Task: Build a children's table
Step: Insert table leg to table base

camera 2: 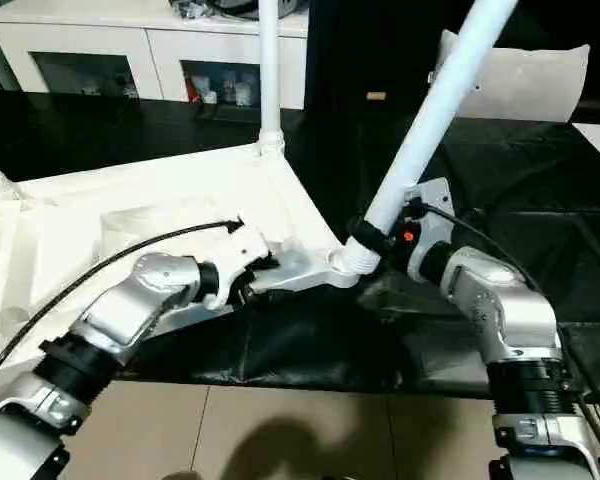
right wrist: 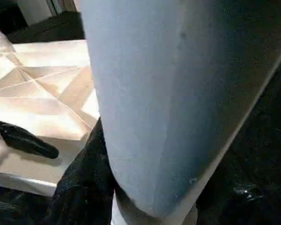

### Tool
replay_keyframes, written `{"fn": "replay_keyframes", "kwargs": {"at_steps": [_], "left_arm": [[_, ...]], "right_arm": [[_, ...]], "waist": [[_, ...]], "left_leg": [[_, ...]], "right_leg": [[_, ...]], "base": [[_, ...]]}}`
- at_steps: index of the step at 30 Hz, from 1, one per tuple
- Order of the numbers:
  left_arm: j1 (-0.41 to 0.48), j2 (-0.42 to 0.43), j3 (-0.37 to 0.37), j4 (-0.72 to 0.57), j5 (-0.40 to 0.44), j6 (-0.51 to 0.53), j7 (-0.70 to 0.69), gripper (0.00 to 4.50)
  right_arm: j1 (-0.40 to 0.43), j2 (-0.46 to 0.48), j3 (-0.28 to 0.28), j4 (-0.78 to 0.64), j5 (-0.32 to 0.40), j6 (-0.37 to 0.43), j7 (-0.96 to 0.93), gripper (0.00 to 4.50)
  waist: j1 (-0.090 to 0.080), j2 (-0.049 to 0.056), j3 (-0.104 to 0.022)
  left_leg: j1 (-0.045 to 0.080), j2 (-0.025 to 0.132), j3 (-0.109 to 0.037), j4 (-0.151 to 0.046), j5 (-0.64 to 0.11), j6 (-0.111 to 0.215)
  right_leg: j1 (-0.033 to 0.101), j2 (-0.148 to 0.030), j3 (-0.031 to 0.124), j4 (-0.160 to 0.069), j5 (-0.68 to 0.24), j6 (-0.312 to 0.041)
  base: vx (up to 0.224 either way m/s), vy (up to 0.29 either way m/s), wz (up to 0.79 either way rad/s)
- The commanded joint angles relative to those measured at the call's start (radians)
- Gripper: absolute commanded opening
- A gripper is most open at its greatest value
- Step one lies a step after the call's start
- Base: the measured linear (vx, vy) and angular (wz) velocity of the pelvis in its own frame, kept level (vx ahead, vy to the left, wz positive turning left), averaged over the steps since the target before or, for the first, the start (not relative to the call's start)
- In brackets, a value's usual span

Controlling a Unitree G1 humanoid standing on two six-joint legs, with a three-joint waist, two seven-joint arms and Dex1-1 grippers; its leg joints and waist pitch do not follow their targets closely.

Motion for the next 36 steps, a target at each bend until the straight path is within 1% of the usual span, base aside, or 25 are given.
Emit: {"fn": "replay_keyframes", "kwargs": {"at_steps": [1,3,5,6,7,8,9,11,12,13,14,17,20,21,22,25,26,27,28,30,31,32,33,35,36], "left_arm": [[-0.015,-0.012,0.007,0.021,0.007,-0.010,-0.004,2.71],[-0.022,-0.022,0.011,0.055,0.014,-0.031,-0.006,2.44],[-0.028,-0.034,0.021,0.085,0.010,-0.050,-0.008,2.40],[-0.031,-0.042,0.028,0.101,0.006,-0.057,-0.004,2.24],[-0.038,-0.051,0.032,0.124,0.009,-0.068,0.002,2.24],[-0.038,-0.051,0.032,0.124,0.009,-0.068,0.002,2.10],[-0.050,-0.062,0.034,0.161,0.019,-0.083,0.012,1.99],[-0.061,-0.071,0.035,0.189,0.026,-0.092,0.018,1.94],[-0.061,-0.071,0.035,0.189,0.026,-0.092,0.018,1.92],[-0.074,-0.077,0.031,0.220,0.038,-0.100,0.023,1.62],[-0.074,-0.077,0.031,0.220,0.038,-0.100,0.023,1.53],[-0.092,-0.088,0.025,0.275,0.063,-0.120,0.028,1.43],[-0.099,-0.092,0.021,0.294,0.073,-0.125,0.029,1.09],[-0.103,-0.092,0.017,0.304,0.080,-0.129,0.029,1.08],[-0.108,-0.092,0.013,0.318,0.089,-0.132,0.028,1.06],[-0.113,-0.092,0.010,0.333,0.102,-0.141,0.019,0.71],[-0.115,-0.091,0.008,0.341,0.110,-0.147,0.010,0.71],[-0.116,-0.088,0.002,0.342,0.117,-0.149,0.001,0.52],[-0.115,-0.086,-0.001,0.341,0.121,-0.149,-0.003,0.52],[-0.112,-0.080,-0.008,0.335,0.127,-0.151,-0.015,0.29],[-0.111,-0.076,-0.011,0.333,0.132,-0.156,-0.026,0.24],[-0.111,-0.076,-0.011,0.333,0.132,-0.156,-0.026,0.21],[-0.108,-0.068,-0.017,0.330,0.138,-0.168,-0.049,0.07],[-0.105,-0.062,-0.022,0.326,0.142,-0.175,-0.062,0.02],[-0.096,-0.045,-0.036,0.313,0.149,-0.189,-0.094,0.00]], "right_arm": [[0.011,-0.010,0.008,-0.027,-0.008,-0.014,0.006,1.89],[0.013,-0.009,0.007,-0.028,-0.012,-0.014,0.008,1.89],[0.013,-0.005,0.009,-0.024,-0.015,-0.016,0.007,1.89],[0.013,-0.003,0.010,-0.021,-0.018,-0.018,0.006,1.89],[0.013,0.000,0.010,-0.019,-0.020,-0.019,0.005,1.89],[0.013,0.000,0.010,-0.019,-0.020,-0.019,0.005,1.89],[0.012,0.004,0.011,-0.017,-0.022,-0.020,0.003,1.89],[0.014,0.005,0.012,-0.017,-0.022,-0.020,0.002,1.89],[0.014,0.005,0.012,-0.017,-0.022,-0.020,0.002,1.89],[0.015,0.006,0.013,-0.017,-0.024,-0.020,0.002,1.89],[0.015,0.006,0.013,-0.017,-0.024,-0.020,0.002,1.89],[0.019,0.007,0.014,-0.020,-0.027,-0.019,0.003,1.89],[0.021,0.007,0.014,-0.023,-0.027,-0.018,0.004,1.89],[0.023,0.007,0.013,-0.026,-0.027,-0.016,0.003,1.89],[0.025,0.008,0.013,-0.030,-0.027,-0.015,0.003,1.89],[0.029,0.008,0.016,-0.034,-0.028,-0.015,0.005,1.89],[0.029,0.007,0.019,-0.036,-0.027,-0.015,0.008,1.89],[0.028,0.006,0.021,-0.039,-0.026,-0.014,0.012,1.89],[0.028,0.005,0.022,-0.042,-0.026,-0.013,0.014,1.89],[0.024,-0.001,0.031,-0.046,-0.026,-0.013,0.030,1.89],[0.021,-0.007,0.037,-0.051,-0.025,-0.013,0.044,1.89],[0.021,-0.007,0.037,-0.051,-0.025,-0.013,0.044,1.89],[0.016,-0.013,0.044,-0.061,-0.019,-0.009,0.065,1.89],[0.013,-0.017,0.047,-0.067,-0.015,-0.006,0.076,1.89],[0.005,-0.025,0.058,-0.075,-0.010,-0.002,0.103,1.89]], "waist": [[0.000,-0.007,-0.084],[0.000,-0.008,-0.085],[0.000,-0.007,-0.085],[0.000,-0.008,-0.084],[0.001,-0.008,-0.084],[0.001,-0.008,-0.083],[0.002,-0.008,-0.085],[0.002,-0.007,-0.085],[0.003,-0.007,-0.086],[0.003,-0.007,-0.086],[0.003,-0.005,-0.085],[0.003,-0.007,-0.086],[0.003,-0.008,-0.083],[0.005,0.005,-0.083],[0.002,-0.004,-0.083],[0.002,-0.004,-0.083],[0.002,-0.003,-0.084],[0.003,-0.003,-0.084],[0.002,-0.005,-0.084],[0.001,-0.003,-0.084],[0.001,-0.004,-0.084],[0.001,-0.007,-0.084],[0.003,-0.004,-0.084],[0.002,-0.006,-0.085],[0.002,-0.008,-0.086]], "left_leg": [[-0.012,0.012,-0.001,-0.067,-0.011,0.054],[-0.013,0.012,-0.002,-0.066,-0.008,0.056],[-0.012,0.012,-0.002,-0.067,-0.015,0.056],[-0.012,0.012,-0.002,-0.067,-0.021,0.055],[-0.012,0.011,-0.001,-0.067,-0.021,0.057],[-0.012,0.010,0.000,-0.067,-0.022,0.057],[-0.012,0.011,-0.002,-0.067,-0.019,0.057],[-0.012,0.010,-0.001,-0.067,-0.020,0.060],[-0.012,0.012,-0.003,-0.067,-0.016,0.059],[-0.014,0.014,-0.004,-0.067,-0.010,0.058],[-0.013,0.012,-0.003,-0.066,-0.009,0.062],[-0.012,0.011,-0.003,-0.067,-0.015,0.062],[-0.012,0.010,-0.002,-0.067,-0.032,0.060],[-0.012,0.009,-0.003,-0.068,-0.037,0.058],[-0.012,0.009,-0.002,-0.068,-0.041,0.058],[-0.013,0.007,-0.002,-0.067,-0.046,0.060],[-0.013,0.006,-0.002,-0.067,-0.048,0.060],[-0.012,0.005,-0.002,-0.067,-0.052,0.059],[-0.012,0.006,-0.002,-0.067,-0.053,0.059],[-0.012,0.007,-0.002,-0.068,-0.056,0.059],[-0.013,0.007,-0.002,-0.067,-0.056,0.061],[-0.013,0.007,-0.002,-0.067,-0.055,0.063],[-0.013,0.008,-0.003,-0.068,-0.050,0.065],[-0.015,0.008,-0.003,-0.068,-0.045,0.065],[-0.016,0.009,-0.003,-0.068,-0.039,0.068]], "right_leg": [[0.087,-0.058,0.060,-0.069,-0.294,-0.052],[0.087,-0.058,0.060,-0.069,-0.290,-0.053],[0.088,-0.058,0.059,-0.071,-0.299,-0.049],[0.088,-0.058,0.058,-0.073,-0.311,-0.044],[0.087,-0.057,0.058,-0.074,-0.313,-0.042],[0.087,-0.057,0.057,-0.076,-0.316,-0.040],[0.088,-0.058,0.057,-0.073,-0.313,-0.039],[0.087,-0.056,0.057,-0.076,-0.315,-0.034],[0.088,-0.058,0.057,-0.073,-0.307,-0.038],[0.089,-0.059,0.058,-0.069,-0.291,-0.045],[0.087,-0.057,0.057,-0.072,-0.290,-0.045],[0.089,-0.058,0.057,-0.073,-0.298,-0.043],[0.089,-0.059,0.055,-0.079,-0.333,-0.032],[0.088,-0.060,0.055,-0.080,-0.341,-0.031],[0.088,-0.057,0.054,-0.083,-0.342,-0.022],[0.088,-0.056,0.051,-0.086,-0.361,-0.010],[0.088,-0.056,0.051,-0.087,-0.368,-0.007],[0.087,-0.056,0.050,-0.089,-0.383,0.000],[0.086,-0.056,0.049,-0.090,-0.385,0.001],[0.086,-0.056,0.049,-0.090,-0.384,0.001],[0.087,-0.056,0.049,-0.090,-0.381,0.001],[0.087,-0.056,0.049,-0.090,-0.380,0.003],[0.087,-0.057,0.050,-0.088,-0.377,0.001],[0.088,-0.057,0.050,-0.086,-0.369,-0.001],[0.088,-0.058,0.051,-0.084,-0.357,-0.005]], "base": [[0.000,0.000,0.00],[0.000,0.000,0.00],[0.000,0.000,0.00],[0.000,0.000,0.00],[0.000,0.000,0.00],[0.000,0.000,0.00],[0.000,0.000,0.00],[0.000,0.000,0.00],[0.000,0.000,0.00],[0.000,0.000,0.00],[0.000,0.000,0.00],[0.000,0.000,0.00],[0.000,0.000,0.00],[0.000,0.000,0.00],[0.000,0.000,0.00],[0.000,0.000,0.00],[0.000,0.000,0.00],[0.000,0.000,0.00],[0.000,0.000,0.00],[0.000,0.000,0.00],[0.000,0.000,0.00],[0.000,0.000,0.00],[0.000,0.000,0.00],[0.000,0.000,0.00],[0.000,0.000,0.00]]}}
